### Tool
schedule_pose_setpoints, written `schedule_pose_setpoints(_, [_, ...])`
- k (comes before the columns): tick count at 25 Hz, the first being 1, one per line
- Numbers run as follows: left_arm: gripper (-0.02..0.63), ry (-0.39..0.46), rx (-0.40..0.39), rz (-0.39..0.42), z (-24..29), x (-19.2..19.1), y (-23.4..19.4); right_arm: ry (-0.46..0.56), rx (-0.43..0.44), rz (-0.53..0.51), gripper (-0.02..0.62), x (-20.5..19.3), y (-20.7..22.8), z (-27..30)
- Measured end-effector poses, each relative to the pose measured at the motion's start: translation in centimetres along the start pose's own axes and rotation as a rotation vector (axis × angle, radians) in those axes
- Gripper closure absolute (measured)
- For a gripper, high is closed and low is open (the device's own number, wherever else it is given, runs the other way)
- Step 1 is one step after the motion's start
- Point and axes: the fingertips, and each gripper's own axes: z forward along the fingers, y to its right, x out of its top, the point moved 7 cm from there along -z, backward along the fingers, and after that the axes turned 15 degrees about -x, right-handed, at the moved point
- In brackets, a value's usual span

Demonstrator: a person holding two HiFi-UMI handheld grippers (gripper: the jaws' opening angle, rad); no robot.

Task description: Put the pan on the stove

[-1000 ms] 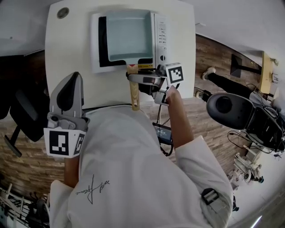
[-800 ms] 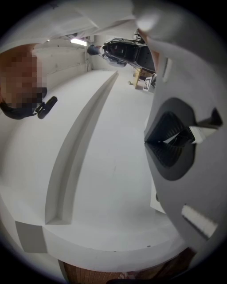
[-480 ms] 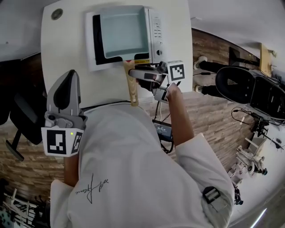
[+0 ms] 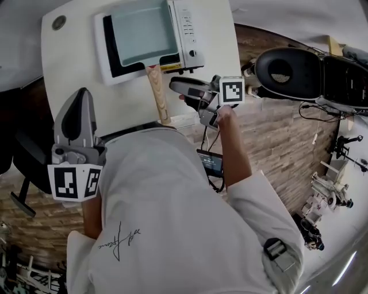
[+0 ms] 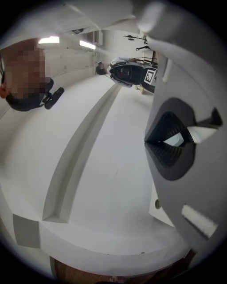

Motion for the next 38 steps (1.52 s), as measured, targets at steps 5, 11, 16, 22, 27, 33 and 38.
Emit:
schedule_pose_setpoints(5, [0.603, 0.018, -0.016, 0.001, 0.1, 0.0, 0.9, 0.125, -0.125, -0.054, 0.399, 0.2, -0.8, -3.0])
schedule_pose_setpoints(11, [0.603, 0.026, -0.043, 0.003, 0.5, -0.3, 2.2, 0.317, -0.258, -0.129, 0.499, 0.7, -3.3, -5.9])
schedule_pose_setpoints(16, [0.603, 0.024, -0.042, -0.020, 0.1, -0.6, 2.7, 0.443, -0.374, -0.286, 0.541, 1.0, -7.0, -8.0])
schedule_pose_setpoints(22, [0.603, 0.029, -0.020, -0.054, -0.6, -0.3, 3.2, 0.570, -0.415, -0.380, 0.594, 1.0, -10.2, -9.3])
schedule_pose_setpoints(27, [0.603, 0.010, 0.011, -0.039, -0.3, -0.2, 3.5, 0.604, -0.453, -0.453, 0.595, 0.5, -11.4, -9.7])
schedule_pose_setpoints(33, [0.604, -0.033, 0.047, -0.045, -0.5, -1.0, 2.9, 0.592, -0.539, -0.582, 0.595, -0.6, -11.8, -8.5])
schedule_pose_setpoints(38, [0.604, -0.039, 0.146, -0.067, -1.3, -1.4, 1.6, 0.584, -0.565, -0.625, 0.597, -0.3, -12.2, -8.2])
